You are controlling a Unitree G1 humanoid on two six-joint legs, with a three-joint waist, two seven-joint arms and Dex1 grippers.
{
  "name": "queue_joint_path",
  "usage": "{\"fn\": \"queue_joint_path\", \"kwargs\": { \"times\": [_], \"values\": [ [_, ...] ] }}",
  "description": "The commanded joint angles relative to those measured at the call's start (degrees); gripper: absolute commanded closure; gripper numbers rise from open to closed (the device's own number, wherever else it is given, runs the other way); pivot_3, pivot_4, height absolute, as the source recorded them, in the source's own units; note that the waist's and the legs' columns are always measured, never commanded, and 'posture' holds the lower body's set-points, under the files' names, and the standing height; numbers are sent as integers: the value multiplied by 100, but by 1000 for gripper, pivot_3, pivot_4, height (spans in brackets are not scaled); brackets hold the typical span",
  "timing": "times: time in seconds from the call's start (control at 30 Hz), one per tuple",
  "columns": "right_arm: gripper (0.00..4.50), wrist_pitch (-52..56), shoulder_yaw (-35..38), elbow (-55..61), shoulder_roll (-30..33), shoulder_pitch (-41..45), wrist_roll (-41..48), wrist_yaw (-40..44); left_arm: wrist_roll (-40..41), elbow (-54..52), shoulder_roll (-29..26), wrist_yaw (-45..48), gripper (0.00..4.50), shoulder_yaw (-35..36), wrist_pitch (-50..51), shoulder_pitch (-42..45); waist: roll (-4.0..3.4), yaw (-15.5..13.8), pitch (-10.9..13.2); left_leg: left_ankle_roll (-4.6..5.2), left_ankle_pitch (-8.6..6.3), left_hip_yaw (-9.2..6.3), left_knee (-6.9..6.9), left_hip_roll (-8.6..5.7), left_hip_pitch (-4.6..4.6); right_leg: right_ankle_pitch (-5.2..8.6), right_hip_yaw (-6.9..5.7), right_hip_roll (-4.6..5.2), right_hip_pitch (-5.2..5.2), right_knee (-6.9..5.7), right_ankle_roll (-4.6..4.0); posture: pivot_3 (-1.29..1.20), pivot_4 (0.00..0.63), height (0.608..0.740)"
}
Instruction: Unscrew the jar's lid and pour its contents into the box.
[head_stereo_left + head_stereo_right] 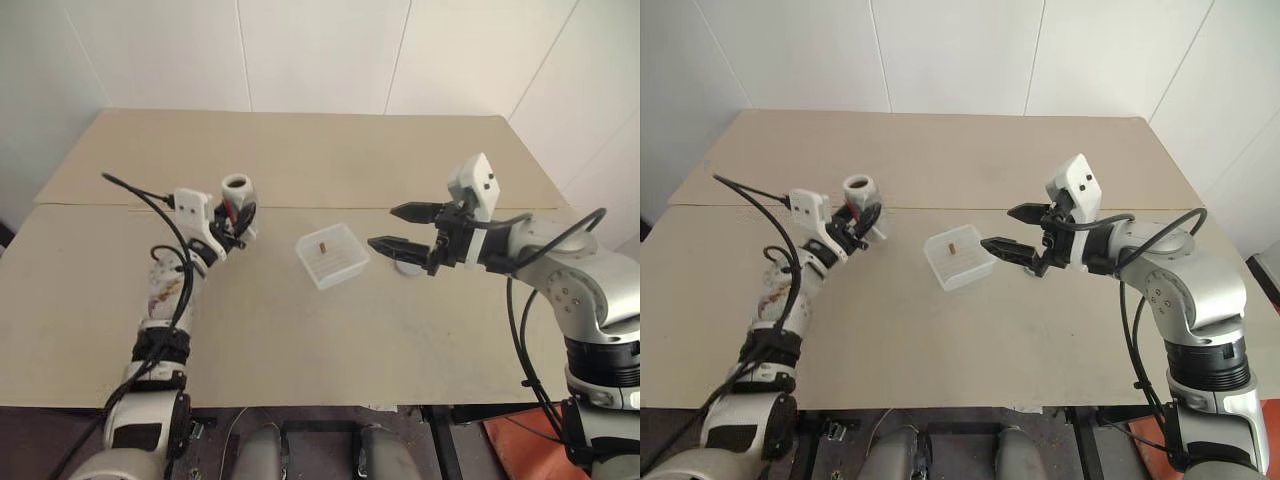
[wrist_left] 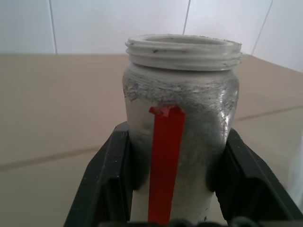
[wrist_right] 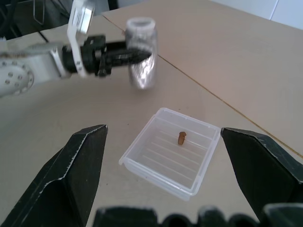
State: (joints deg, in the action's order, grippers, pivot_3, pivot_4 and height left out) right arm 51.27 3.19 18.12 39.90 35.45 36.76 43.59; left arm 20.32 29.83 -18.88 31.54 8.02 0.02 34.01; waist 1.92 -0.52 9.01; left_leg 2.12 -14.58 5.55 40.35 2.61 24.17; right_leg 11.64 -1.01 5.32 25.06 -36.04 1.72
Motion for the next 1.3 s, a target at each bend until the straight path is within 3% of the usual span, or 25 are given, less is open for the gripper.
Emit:
{"fn": "queue_joint_path", "kwargs": {
  "times": [0.03, 0.17, 0.43, 0.53, 0.7, 0.93, 1.07, 1.3],
  "values": [
    [17, -65, 255, 141, 37, 45, 92, -44, -75, -162, 132, 96, 2611, 20, -375, -34, 0, -11, 0, 0, 0, 0, 1, 0, -1, 0, 0, 0, 0, 3, 0, 0, 150, 740],
    [17, -10, 265, 216, 33, 26, 162, -103, -288, -18, 217, 204, 2611, -62, -707, -211, 0, -11, 0, -2, 1, 0, 3, 0, -5, -2, 2, 0, 0, 7, -3, 0, 150, 740],
    [0, -26, 209, 223, 13, 7, 171, -134, -482, -270, 95, 397, 28, -80, -867, -730, -1, 5, -1, -1, 1, 2, 2, 2, -10, -2, 8, -1, 1, 5, -4, 0, 150, 740],
    [0, -36, 190, 229, -4, -14, 156, -146, -427, -664, -24, 415, 28, -22, -770, -982, -1, 3, -1, -1, 1, -6, 2, 3, -10, -2, 9, 0, 1, 5, -4, 0, 150, 740],
    [0, -29, 213, 290, 64, -143, 138, -128, -20, -2199, -632, 746, 28, 243, -241, -1858, -3, 37, -2, 0, 0, -28, 0, 10, -11, -3, 15, -1, 4, 4, -5, 0, 150, 740],
    [0, -230, 464, 147, 603, -435, 106, 354, 1962, -4762, -2661, 2108, 28, 1616, 1883, -3654, -3, 84, -1, -1, -1, -30, -9, 23, -22, 0, 21, 1, 8, 3, -9, 0, 150, 740],
    [0, -616, 432, 148, 824, -791, -94, 627, 2749, -4880, -3376, 2777, 28, 2352, 2511, -3859, -9, 34, -2, -4, 0, -25, -12, 22, -51, 9, 17, 2, -13, 4, -20, 0, 150, 740],
    [0, -584, 511, 267, 723, -903, -79, 377, 2647, -4646, -3360, 2989, 28, 2256, 2493, -3565, -13, 47, -2, -12, 4, -7, -35, 20, -100, 22, 26, -9, -48, 7, -34, 0, 150, 740]
  ]
}}
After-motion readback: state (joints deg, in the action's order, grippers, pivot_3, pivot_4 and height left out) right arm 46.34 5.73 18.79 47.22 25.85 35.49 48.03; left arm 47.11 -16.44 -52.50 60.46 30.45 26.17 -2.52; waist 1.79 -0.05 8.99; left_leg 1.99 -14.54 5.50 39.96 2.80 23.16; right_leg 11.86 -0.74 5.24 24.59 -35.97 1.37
